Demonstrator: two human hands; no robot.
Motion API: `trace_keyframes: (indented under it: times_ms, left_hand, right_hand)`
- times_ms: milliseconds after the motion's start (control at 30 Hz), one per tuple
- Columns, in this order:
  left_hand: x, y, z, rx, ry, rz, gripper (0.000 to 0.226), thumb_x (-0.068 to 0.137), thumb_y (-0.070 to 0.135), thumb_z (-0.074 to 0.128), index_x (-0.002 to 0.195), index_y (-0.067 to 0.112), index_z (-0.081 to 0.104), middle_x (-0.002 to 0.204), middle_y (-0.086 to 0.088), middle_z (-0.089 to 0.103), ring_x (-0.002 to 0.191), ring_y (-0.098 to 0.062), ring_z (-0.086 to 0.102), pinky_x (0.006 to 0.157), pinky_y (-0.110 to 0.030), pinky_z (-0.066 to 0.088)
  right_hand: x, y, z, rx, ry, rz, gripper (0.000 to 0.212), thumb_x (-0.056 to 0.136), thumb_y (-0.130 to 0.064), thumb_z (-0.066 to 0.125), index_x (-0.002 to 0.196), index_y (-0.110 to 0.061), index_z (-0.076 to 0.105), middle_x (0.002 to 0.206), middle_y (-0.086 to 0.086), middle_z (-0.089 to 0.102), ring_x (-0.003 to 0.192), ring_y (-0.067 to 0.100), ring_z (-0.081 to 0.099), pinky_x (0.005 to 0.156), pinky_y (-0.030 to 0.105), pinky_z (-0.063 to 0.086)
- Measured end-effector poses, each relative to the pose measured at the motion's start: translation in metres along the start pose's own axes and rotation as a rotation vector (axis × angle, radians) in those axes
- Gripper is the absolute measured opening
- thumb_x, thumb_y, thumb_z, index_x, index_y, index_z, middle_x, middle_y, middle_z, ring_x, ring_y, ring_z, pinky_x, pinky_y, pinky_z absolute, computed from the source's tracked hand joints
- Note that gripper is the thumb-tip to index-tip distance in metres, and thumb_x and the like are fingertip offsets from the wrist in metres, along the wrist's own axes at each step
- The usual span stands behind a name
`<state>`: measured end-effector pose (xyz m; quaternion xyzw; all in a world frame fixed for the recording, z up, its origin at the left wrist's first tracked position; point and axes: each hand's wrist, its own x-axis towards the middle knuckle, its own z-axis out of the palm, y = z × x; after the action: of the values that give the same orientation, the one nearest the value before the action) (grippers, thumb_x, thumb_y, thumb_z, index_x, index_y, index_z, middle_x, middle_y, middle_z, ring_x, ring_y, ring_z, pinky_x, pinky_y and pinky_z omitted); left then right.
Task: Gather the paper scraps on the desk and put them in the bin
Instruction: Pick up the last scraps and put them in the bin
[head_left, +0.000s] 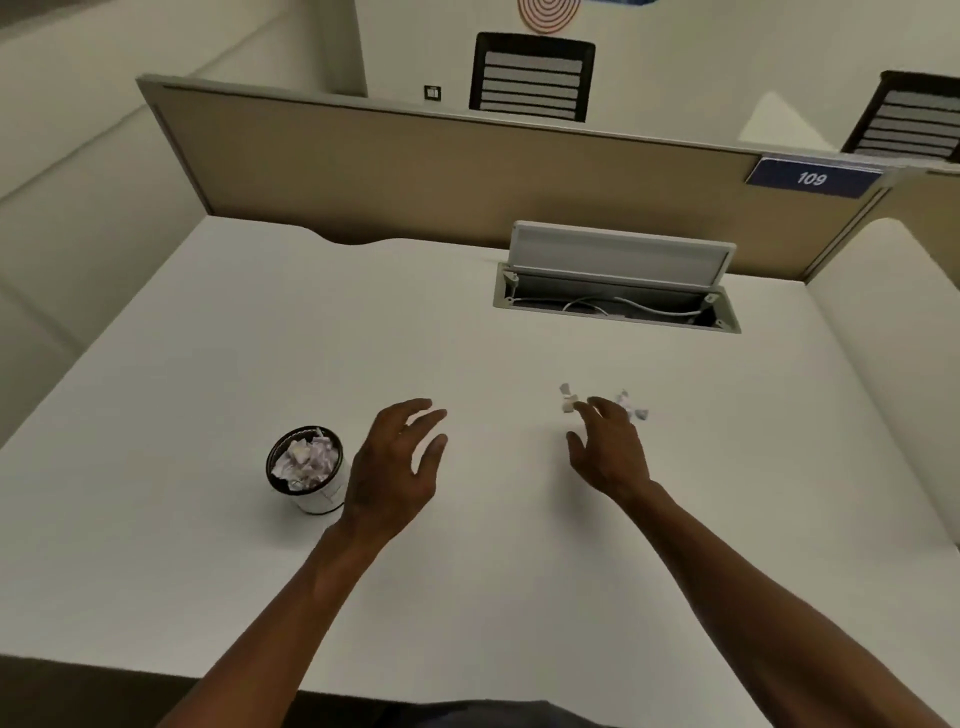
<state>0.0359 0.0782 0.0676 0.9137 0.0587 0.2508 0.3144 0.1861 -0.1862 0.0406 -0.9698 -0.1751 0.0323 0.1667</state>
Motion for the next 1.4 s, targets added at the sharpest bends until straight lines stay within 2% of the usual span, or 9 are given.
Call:
trace_keyframes:
  times_ms: [100, 233, 300, 433, 567, 833, 1067, 1267, 1400]
  left_hand:
    - [0.027, 0.027, 0.046, -0.009, -0.176, 0.070, 0.036, 0.096, 0.034, 0.063, 0.130, 0.026, 0.064, 0.141, 0.007, 0.056, 0.135, -0.011, 0.047, 0.102, -0.026, 0.046]
    - [0.071, 0.055, 0.106, 0.025, -0.395, 0.169, 0.046, 0.097, 0.037, 0.059, 0.141, 0.021, 0.056, 0.153, 0.000, 0.047, 0.146, -0.018, 0.036, 0.115, -0.036, 0.039]
    - [0.091, 0.063, 0.134, 0.084, -0.513, 0.183, 0.052, 0.100, 0.041, 0.052, 0.148, 0.022, 0.047, 0.159, -0.001, 0.038, 0.151, -0.019, 0.027, 0.119, -0.038, 0.032]
    - [0.118, 0.070, 0.184, 0.266, -0.732, 0.173, 0.059, 0.105, 0.044, 0.039, 0.158, 0.023, 0.023, 0.168, -0.001, 0.013, 0.156, -0.021, 0.007, 0.124, -0.038, 0.016]
    - [0.122, 0.066, 0.215, 0.388, -0.870, 0.180, 0.061, 0.107, 0.043, 0.029, 0.160, 0.020, 0.010, 0.169, -0.005, 0.002, 0.156, -0.023, -0.001, 0.126, -0.043, 0.008]
    - [0.075, 0.061, 0.217, 0.279, -0.779, 0.203, 0.054, 0.108, 0.033, 0.028, 0.159, 0.018, 0.016, 0.169, -0.006, 0.003, 0.156, -0.021, 0.000, 0.126, -0.038, 0.003]
    - [0.062, 0.054, 0.196, -0.050, -0.710, 0.109, 0.052, 0.107, 0.032, 0.036, 0.158, 0.025, 0.024, 0.167, 0.007, 0.018, 0.150, -0.008, 0.026, 0.120, -0.026, 0.028]
    - [0.075, 0.046, 0.195, -0.033, -0.649, 0.111, 0.067, 0.098, 0.041, 0.056, 0.156, 0.022, 0.028, 0.162, 0.001, 0.031, 0.149, -0.015, 0.029, 0.120, -0.033, 0.031]
    - [0.082, 0.047, 0.202, 0.064, -0.777, 0.095, 0.093, 0.079, 0.057, 0.075, 0.154, 0.021, 0.033, 0.150, -0.001, 0.039, 0.139, -0.019, 0.035, 0.107, -0.032, 0.040]
  right_hand:
    - [-0.001, 0.040, -0.005, -0.176, -0.149, 0.023, 0.056, 0.099, -0.033, 0.050, 0.148, -0.009, 0.036, 0.160, 0.015, 0.028, 0.149, 0.032, 0.025, 0.111, 0.045, 0.039]
    - [-0.017, 0.056, 0.007, -0.192, -0.246, -0.058, 0.058, 0.102, -0.035, 0.040, 0.152, -0.008, 0.027, 0.165, 0.011, 0.018, 0.151, 0.029, 0.020, 0.114, 0.043, 0.034]
    - [-0.027, 0.056, 0.014, -0.149, -0.225, -0.098, 0.057, 0.103, -0.034, 0.038, 0.154, -0.010, 0.028, 0.164, 0.012, 0.022, 0.150, 0.030, 0.023, 0.118, 0.042, 0.030]
    - [-0.031, 0.060, 0.013, -0.011, -0.062, -0.122, 0.049, 0.100, -0.027, 0.048, 0.147, -0.013, 0.044, 0.150, 0.015, 0.046, 0.137, 0.032, 0.045, 0.109, 0.041, 0.042]
    - [-0.004, 0.078, -0.005, -0.006, 0.064, -0.082, 0.046, 0.096, -0.018, 0.055, 0.140, -0.008, 0.051, 0.142, 0.020, 0.053, 0.128, 0.039, 0.052, 0.101, 0.045, 0.048]
    - [0.047, 0.104, -0.011, -0.082, -0.147, -0.023, 0.052, 0.105, -0.029, 0.034, 0.154, -0.011, 0.029, 0.163, 0.017, 0.023, 0.150, 0.036, 0.022, 0.120, 0.048, 0.028]
    - [0.008, 0.086, 0.003, -0.046, -0.180, -0.139, 0.050, 0.101, -0.028, 0.039, 0.149, -0.012, 0.037, 0.156, 0.013, 0.036, 0.141, 0.034, 0.035, 0.110, 0.042, 0.040]
    - [0.002, 0.090, -0.005, 0.096, -0.055, 0.042, 0.049, 0.095, -0.014, 0.045, 0.144, -0.017, 0.045, 0.145, 0.013, 0.048, 0.129, 0.034, 0.047, 0.096, 0.042, 0.049]
    - [0.011, 0.093, -0.009, -0.027, -0.120, 0.122, 0.044, 0.092, -0.015, 0.047, 0.136, -0.012, 0.049, 0.131, 0.015, 0.050, 0.112, 0.036, 0.048, 0.079, 0.039, 0.048]
